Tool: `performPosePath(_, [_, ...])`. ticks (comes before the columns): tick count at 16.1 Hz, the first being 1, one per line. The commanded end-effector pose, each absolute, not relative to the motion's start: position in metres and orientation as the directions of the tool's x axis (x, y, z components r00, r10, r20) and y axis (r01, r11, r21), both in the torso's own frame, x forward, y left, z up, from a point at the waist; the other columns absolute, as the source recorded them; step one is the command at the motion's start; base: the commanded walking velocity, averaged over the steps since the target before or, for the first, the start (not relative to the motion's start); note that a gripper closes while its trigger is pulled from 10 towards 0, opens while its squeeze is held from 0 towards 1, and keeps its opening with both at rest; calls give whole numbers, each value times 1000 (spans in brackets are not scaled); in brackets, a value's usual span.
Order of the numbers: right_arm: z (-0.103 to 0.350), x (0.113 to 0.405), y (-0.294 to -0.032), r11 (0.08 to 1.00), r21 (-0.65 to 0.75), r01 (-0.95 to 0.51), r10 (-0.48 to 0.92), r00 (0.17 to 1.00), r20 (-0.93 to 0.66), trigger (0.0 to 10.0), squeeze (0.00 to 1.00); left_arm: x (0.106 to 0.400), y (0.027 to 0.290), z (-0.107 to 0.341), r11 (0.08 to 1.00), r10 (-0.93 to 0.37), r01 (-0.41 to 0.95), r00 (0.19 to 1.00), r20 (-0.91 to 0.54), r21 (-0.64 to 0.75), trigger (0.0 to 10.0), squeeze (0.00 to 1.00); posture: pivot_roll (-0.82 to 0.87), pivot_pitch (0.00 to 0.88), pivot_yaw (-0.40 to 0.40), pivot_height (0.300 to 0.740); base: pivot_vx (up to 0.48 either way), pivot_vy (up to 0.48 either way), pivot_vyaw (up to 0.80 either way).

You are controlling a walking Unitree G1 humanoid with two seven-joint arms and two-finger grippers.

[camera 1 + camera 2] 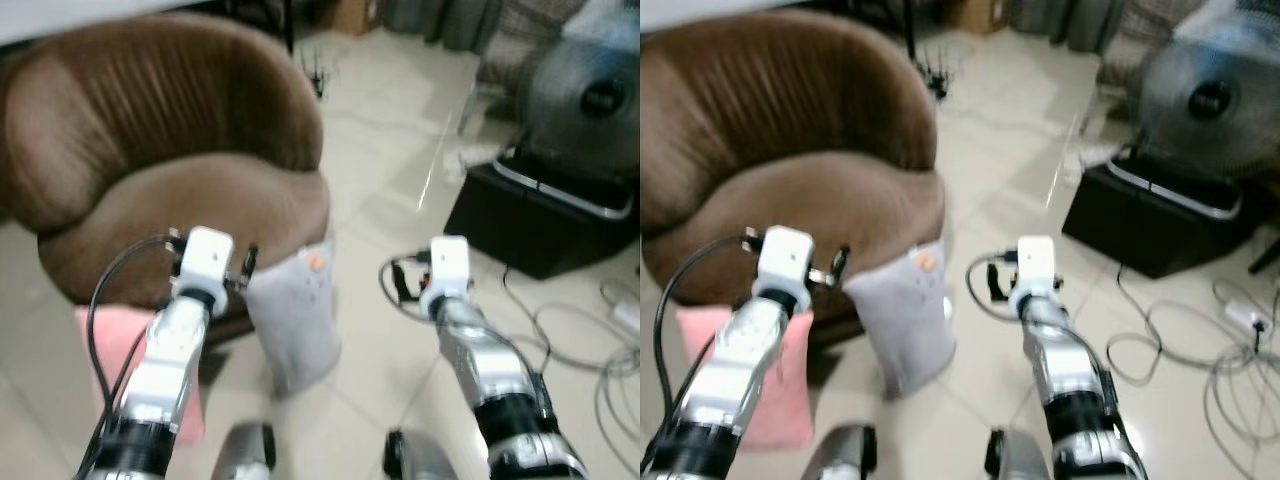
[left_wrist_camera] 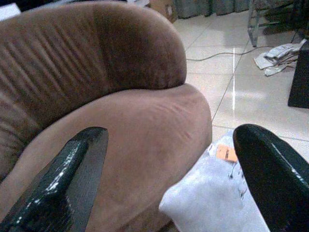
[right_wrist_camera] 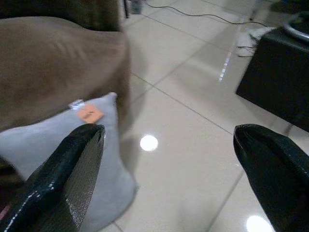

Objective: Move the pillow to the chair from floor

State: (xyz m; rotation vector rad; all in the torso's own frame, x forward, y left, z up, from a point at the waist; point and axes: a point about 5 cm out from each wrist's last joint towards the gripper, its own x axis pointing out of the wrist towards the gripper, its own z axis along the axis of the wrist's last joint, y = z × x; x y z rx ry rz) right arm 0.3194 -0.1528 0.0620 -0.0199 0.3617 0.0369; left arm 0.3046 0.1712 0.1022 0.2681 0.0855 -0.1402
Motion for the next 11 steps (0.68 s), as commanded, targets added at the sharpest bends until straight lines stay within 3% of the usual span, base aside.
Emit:
performPosePath(1, [64, 320, -157, 1000, -16, -23, 17, 939, -344, 10000, 0, 303, 167, 100, 951, -149, 172, 983, -108, 256, 10000, 0, 94, 0, -20, 633, 285, 0, 0])
performPosePath(11, [59, 315, -154, 999, -18, -39, 30, 936, -351, 10000, 0, 296, 168, 96, 950, -151, 178, 981, -123, 255, 10000, 0, 103, 0, -24, 633, 291, 0, 0])
